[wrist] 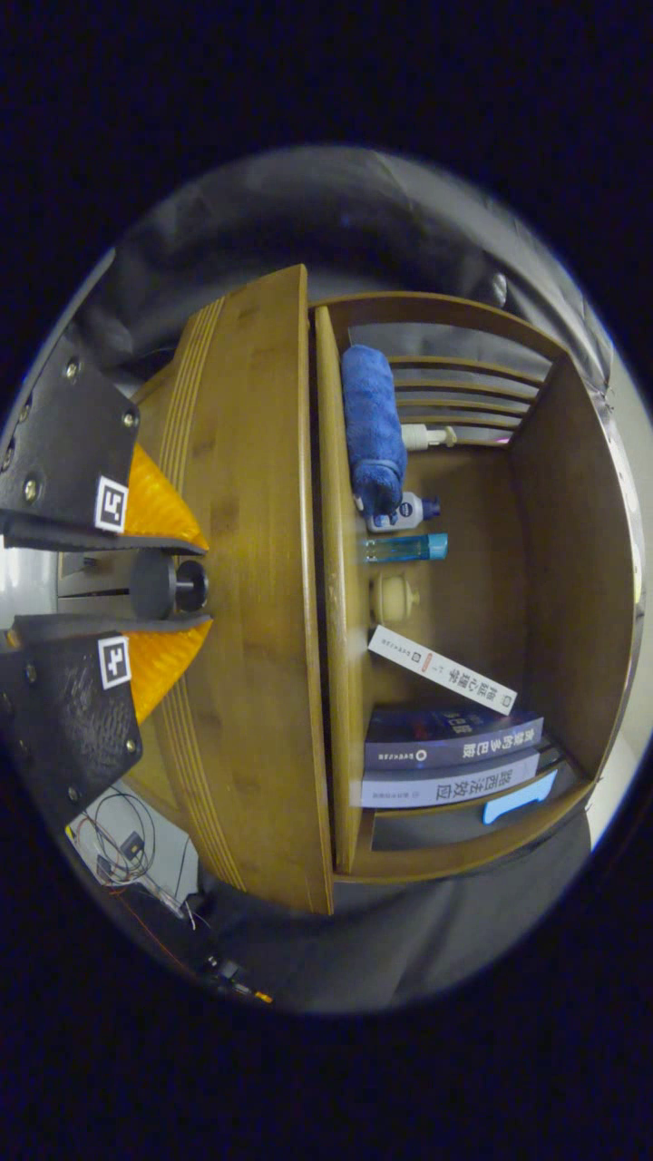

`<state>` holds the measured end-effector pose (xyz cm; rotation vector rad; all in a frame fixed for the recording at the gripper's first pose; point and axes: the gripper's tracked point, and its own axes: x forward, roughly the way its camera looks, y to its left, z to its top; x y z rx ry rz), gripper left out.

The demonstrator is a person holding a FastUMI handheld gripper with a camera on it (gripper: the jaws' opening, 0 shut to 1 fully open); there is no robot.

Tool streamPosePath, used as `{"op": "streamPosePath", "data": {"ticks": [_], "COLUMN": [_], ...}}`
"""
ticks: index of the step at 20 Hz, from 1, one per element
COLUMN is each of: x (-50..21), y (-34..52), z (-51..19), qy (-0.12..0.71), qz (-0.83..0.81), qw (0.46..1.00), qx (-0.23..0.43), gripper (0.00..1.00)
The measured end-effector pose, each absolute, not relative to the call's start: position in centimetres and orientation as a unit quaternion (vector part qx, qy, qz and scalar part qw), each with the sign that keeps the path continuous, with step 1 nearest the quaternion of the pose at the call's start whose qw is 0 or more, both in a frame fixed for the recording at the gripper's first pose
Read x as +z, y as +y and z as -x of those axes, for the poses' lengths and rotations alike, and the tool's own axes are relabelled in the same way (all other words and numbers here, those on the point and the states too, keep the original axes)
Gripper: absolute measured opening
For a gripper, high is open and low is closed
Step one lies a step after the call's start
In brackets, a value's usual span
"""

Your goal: Pull open the drawer, take out the items inside it, and place them on the countertop above the cabinet.

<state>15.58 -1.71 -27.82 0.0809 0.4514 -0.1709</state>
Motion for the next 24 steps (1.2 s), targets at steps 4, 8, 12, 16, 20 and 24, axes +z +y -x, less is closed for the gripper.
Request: {"op": "streamPosePath", "data": {"ticks": [4,8,12,16,20,24], "x": [-26.8,-26.0,-25.9,-21.5,-16.3,-17.7], "y": [-1.2,-0.6,0.0,-0.2,0.7,1.1], "z": [-11.7,-8.2,-5.3,-4.5,-3.9,-3.6], "qy": [0.226,0.223,0.233,0.164,0.123,0.151], "qz": [-0.046,-0.043,-0.073,-0.038,0.063,0.038], "qw": [0.97,0.97,0.967,0.982,0.989,0.987], "qx": [-0.083,-0.081,-0.071,-0.087,-0.054,-0.039], "gripper": [0.28,0.27,0.27,0.14,0.03,0.03]}}
